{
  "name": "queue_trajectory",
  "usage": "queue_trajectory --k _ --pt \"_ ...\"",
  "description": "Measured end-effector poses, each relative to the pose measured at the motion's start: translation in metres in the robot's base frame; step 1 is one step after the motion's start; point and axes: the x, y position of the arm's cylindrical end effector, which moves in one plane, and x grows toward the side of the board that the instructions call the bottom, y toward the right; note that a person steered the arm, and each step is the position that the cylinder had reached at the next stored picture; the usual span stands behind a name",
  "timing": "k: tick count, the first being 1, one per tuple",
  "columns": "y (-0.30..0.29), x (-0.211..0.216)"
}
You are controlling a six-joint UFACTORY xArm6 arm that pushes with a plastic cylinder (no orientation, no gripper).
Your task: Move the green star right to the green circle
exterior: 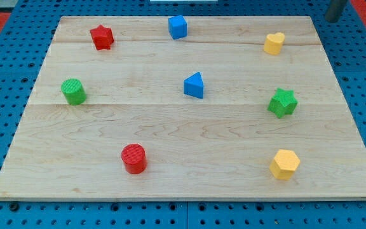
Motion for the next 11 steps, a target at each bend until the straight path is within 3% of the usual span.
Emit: queue_trajectory --k 1,2,3,4,5,6,7,8,9,10,11 --pt "-0.005 0.017" --pt "-0.007 0.060" --pt "-0.057 0.125" --pt "-0.112 0.142" --pt "-0.076 0.167" --pt "-0.086 0.245" --pt "-0.119 0.290" --pt "-0.217 0.264" --pt "-0.199 0.277" --pt "-0.125 0.272" --pt "-0.101 0.233"
